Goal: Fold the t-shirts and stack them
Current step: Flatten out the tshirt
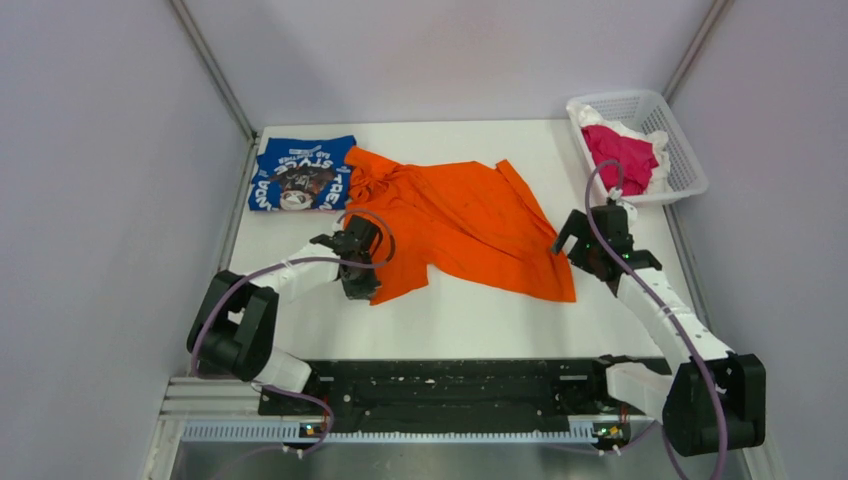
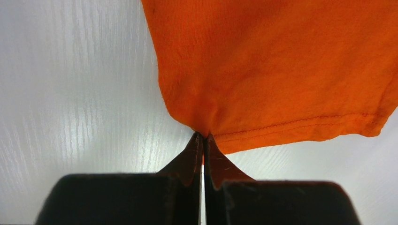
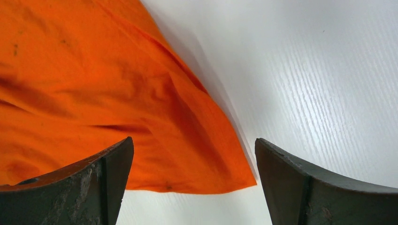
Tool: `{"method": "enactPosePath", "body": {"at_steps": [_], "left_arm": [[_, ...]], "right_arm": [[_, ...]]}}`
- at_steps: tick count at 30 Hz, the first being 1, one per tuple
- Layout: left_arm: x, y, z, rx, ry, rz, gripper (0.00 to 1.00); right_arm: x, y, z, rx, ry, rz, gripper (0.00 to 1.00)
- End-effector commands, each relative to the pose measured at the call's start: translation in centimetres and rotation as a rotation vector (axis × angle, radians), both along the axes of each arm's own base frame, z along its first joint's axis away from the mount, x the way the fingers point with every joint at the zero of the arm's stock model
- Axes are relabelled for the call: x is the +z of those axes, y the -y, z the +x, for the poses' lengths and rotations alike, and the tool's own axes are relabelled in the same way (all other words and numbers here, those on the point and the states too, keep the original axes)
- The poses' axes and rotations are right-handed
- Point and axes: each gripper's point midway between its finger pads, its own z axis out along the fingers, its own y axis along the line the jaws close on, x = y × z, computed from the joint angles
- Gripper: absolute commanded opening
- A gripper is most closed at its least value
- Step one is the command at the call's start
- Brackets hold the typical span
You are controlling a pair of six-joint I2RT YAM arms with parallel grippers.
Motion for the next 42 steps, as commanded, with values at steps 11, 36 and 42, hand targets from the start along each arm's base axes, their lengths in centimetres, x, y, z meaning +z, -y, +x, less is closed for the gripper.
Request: {"method": "enactPosePath", "body": {"at_steps": [11, 36, 42], "left_arm": [[2.7, -1.6, 1.5, 0.006, 0.174, 0.058, 0.0], [2.5, -1.5, 1.6, 0.009, 0.184, 0.051, 0.0], [2.4, -1.9, 1.5, 0.015, 0.185, 0.064, 0.0]], "right_arm": [[-4.0, 0.2, -7.2, 0.013, -0.277, -0.09, 0.89], [-8.2, -0.7, -6.6, -0.041, -0.321, -0.032, 0.51], [-8.8, -0.8, -6.7, -0.042, -0.345, -0.041, 0.46]]}}
